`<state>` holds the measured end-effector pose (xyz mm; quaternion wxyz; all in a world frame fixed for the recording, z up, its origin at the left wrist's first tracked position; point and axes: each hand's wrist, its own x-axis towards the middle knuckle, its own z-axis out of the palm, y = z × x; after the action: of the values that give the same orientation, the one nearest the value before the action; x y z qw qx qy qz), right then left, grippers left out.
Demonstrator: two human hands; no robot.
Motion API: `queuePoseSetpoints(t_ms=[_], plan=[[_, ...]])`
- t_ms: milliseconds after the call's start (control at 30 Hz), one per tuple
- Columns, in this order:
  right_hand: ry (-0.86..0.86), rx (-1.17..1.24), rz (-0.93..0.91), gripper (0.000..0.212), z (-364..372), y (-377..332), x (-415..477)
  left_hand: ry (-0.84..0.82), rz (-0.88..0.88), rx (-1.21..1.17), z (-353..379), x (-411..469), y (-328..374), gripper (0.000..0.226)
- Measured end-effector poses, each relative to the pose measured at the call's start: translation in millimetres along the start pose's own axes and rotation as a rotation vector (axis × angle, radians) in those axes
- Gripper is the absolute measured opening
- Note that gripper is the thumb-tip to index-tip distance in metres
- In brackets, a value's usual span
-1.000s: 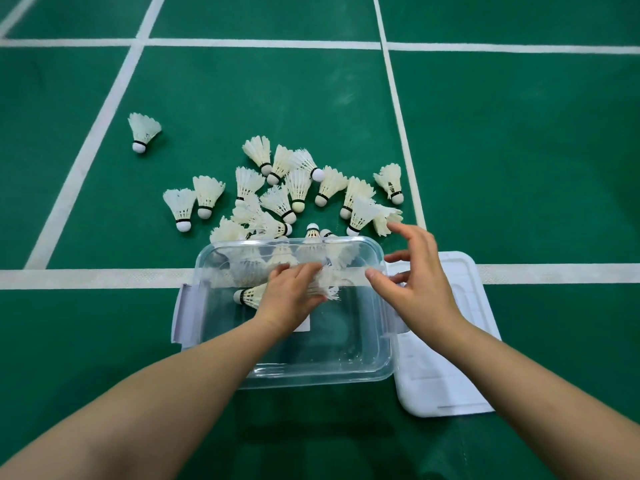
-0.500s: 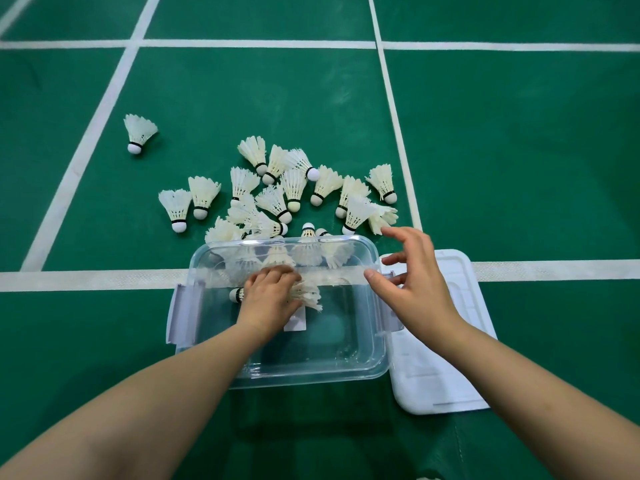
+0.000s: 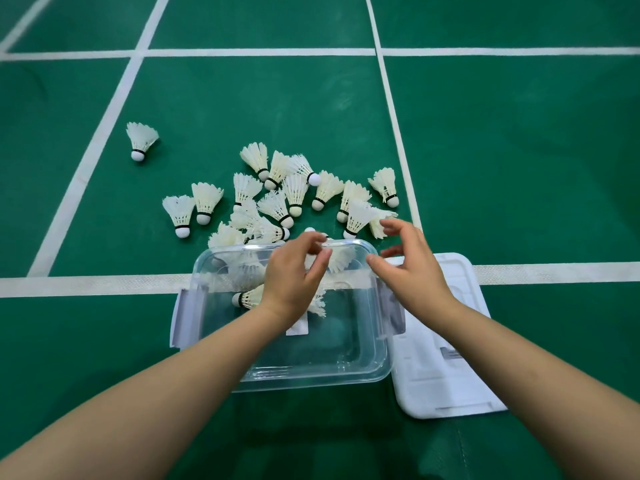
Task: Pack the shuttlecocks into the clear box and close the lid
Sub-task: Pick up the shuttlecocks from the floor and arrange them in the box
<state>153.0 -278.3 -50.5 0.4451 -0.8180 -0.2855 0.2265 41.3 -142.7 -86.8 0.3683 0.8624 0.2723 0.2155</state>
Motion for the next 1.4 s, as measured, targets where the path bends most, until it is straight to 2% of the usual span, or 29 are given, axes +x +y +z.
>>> queuePoseSetpoints(t_ms=[167,300,400,567,700,867,967,1100,1233,1400], plan=[[-0.007,-0.140,-0.025,0.043,-5,-3,43,-0.012,0.122,0.000,-1,38,23,0.029],[-0.021,-0.266,-0.020,0.048,-6,2,86,-0.009,0.179,0.032,10,64,15,0.036],[-0.075,-0.354,0.037,0.064,-2,20,116,-0.026,0.178,0.069,18,74,9,0.040],[-0.324,-0.484,0.192,0.109,6,41,157,0.070,0.177,0.066,18,84,-3,0.033],[-0.442,-0.570,0.200,0.118,27,55,183,0.125,0.116,0.051,18,88,-11,0.033],[-0.471,-0.644,0.183,0.100,47,64,200,0.152,0.111,0.077,19,88,-18,0.032],[-0.360,-0.719,0.102,0.072,52,64,201,0.140,0.105,0.107,20,87,-19,0.031],[-0.292,-0.656,0.030,0.039,57,63,198,0.135,0.099,0.131,21,88,-18,0.031],[-0.265,-0.625,0.004,0.029,55,66,187,0.134,0.103,0.134,20,87,-17,0.031],[-0.208,-0.539,-0.012,0.027,38,61,169,0.137,0.118,0.136,19,85,-17,0.032]])
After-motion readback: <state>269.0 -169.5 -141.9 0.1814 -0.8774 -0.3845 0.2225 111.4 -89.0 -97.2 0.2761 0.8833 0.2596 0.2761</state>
